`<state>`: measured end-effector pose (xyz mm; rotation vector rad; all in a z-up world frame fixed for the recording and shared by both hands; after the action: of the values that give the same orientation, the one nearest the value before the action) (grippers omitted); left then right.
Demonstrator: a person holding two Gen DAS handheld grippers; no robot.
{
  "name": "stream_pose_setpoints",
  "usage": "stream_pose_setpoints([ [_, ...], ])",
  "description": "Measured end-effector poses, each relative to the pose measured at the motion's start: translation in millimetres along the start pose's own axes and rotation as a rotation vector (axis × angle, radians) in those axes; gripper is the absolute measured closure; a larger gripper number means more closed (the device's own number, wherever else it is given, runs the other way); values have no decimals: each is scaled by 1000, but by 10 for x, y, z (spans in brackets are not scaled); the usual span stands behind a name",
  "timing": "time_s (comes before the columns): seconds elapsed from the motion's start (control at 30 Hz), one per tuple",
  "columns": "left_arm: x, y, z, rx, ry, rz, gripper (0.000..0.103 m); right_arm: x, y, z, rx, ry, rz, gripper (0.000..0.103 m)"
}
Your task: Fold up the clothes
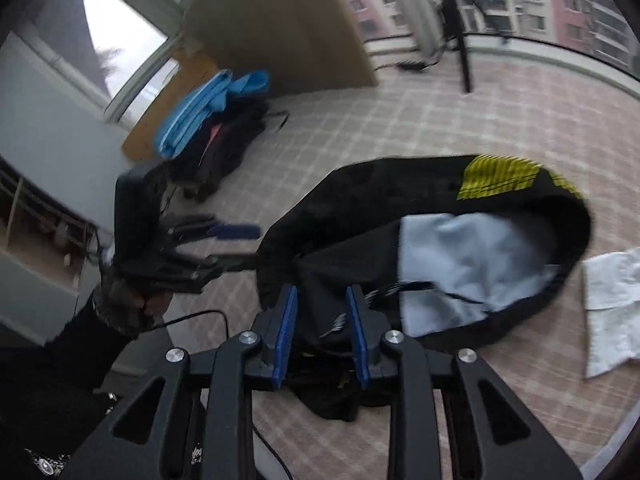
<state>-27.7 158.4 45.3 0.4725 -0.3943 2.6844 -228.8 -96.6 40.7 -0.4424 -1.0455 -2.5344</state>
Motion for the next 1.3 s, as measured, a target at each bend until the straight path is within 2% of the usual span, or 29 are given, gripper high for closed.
stream_pose_setpoints([
  [0.03,-2,17,-58,-11,20,8,76,-45,80,-188,5,42,23,78],
  [0.1,-17,64,-137,-30,51,29,97,-136,238,-560,14,127,68,78],
  [0.13,-28,86,-153,-42,58,41,99,-176,254,-669,7,156,74,78],
  [0.27,-38,157,-31,-147,23,112,99,-321,211,-932,-34,237,60,78],
  [0.37,5,212,89,-189,-23,146,102,-382,227,-963,9,246,28,78],
  [0.43,26,253,127,-196,-39,163,102,-391,284,-946,46,219,19,84],
  [0.47,34,279,129,-188,-42,170,102,-372,330,-915,60,191,20,95],
  [0.53,30,340,141,-159,-38,185,99,-328,448,-834,72,126,43,97],
  [0.57,11,378,153,-133,-27,194,89,-312,529,-786,69,95,73,97],
  [0.6,-8,416,167,-107,-15,202,85,-308,605,-758,55,71,110,97],
  [0.67,-47,493,195,-55,9,219,85,-306,755,-717,16,28,190,97],
  [0.73,-102,379,326,-59,12,187,80,-318,890,-711,-4,-1,254,97],
  [0.77,-129,310,397,-68,15,162,68,-337,940,-743,4,-2,270,97],
  [0.83,-168,113,482,-76,34,100,56,-387,998,-869,-28,11,313,97],
  [0.87,-184,3,504,-79,46,66,54,-414,1026,-938,-41,22,333,97],
  [0.97,-235,-152,475,-54,99,12,53,-485,1086,-1066,-67,33,395,97],
  [1.13,-454,-188,226,9,215,-15,53,-567,1190,-1139,-90,13,466,97],
  [1.3,-550,-181,168,98,232,-67,53,-552,1245,-1174,-75,9,473,97],
])
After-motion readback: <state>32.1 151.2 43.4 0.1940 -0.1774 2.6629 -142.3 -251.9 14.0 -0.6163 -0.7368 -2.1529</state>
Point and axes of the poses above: each gripper's, at about its wrist camera, not at the fingertips, and z roughly against the way its jaws point, y to its left, x to its top, the point moved 9 cm from there along -z, roughly the way its jaws point, and after that the axes turned 10 degrees about x, right-handed, at the moved point
